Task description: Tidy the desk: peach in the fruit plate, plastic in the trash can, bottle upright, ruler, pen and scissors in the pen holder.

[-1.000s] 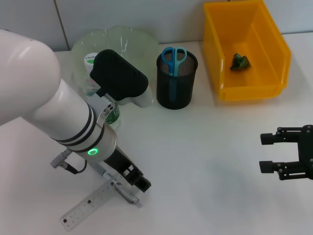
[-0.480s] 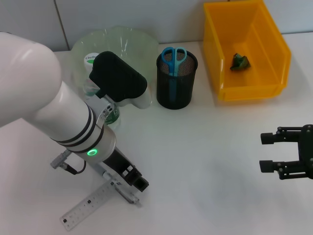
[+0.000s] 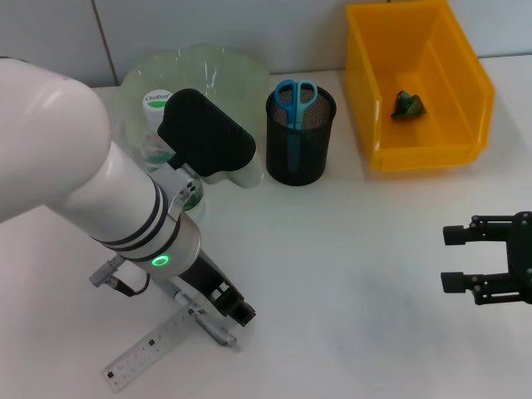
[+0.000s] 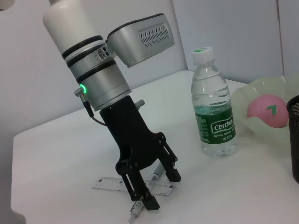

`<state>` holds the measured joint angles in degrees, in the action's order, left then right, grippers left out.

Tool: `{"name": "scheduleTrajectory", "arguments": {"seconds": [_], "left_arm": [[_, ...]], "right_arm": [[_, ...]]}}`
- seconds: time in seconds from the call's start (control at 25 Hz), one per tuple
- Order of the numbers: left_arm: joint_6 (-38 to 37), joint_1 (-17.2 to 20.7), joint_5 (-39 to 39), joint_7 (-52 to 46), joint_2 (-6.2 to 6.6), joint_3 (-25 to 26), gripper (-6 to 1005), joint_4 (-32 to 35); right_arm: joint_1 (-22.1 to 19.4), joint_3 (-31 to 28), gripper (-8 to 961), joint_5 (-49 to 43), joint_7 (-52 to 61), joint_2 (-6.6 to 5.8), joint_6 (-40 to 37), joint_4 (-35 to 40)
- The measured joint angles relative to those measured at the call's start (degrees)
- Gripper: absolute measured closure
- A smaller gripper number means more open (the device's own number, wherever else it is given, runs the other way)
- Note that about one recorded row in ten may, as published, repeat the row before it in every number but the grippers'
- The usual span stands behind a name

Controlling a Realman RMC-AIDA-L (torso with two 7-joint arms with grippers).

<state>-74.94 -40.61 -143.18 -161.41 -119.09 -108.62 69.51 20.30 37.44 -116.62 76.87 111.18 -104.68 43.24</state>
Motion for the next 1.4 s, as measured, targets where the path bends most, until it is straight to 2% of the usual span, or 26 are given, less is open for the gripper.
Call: {"name": "scheduleTrajectory", "arguments": {"seconds": [0.56, 0.76, 1.28, 1.4], "left_arm": [[0.4, -0.1, -0.4, 0.1, 0.0, -0.5, 292, -1.0], [0.4, -0.3, -0.5, 0.1, 0.0, -0.5, 401, -1.3], [-0.1, -0.3, -0.8, 0.0, 0.0, 0.0, 551, -0.8], [-1.1, -0.1, -0.2, 0.0, 0.0, 1.3, 582, 1.0]], "right_arm": [[0.0, -0.1, 227, 0.2, 0.3, 0.0, -0.2, 0.0], [0.0, -0.1, 232, 0.3, 0.4, 0.0, -0.2, 0.0], [0.1, -0.1, 246, 0.4, 1.0, 0.0, -0.3, 0.0], [0.1, -0.4, 249, 0.4, 1.0, 0.0, -0.4, 0.0]]}}
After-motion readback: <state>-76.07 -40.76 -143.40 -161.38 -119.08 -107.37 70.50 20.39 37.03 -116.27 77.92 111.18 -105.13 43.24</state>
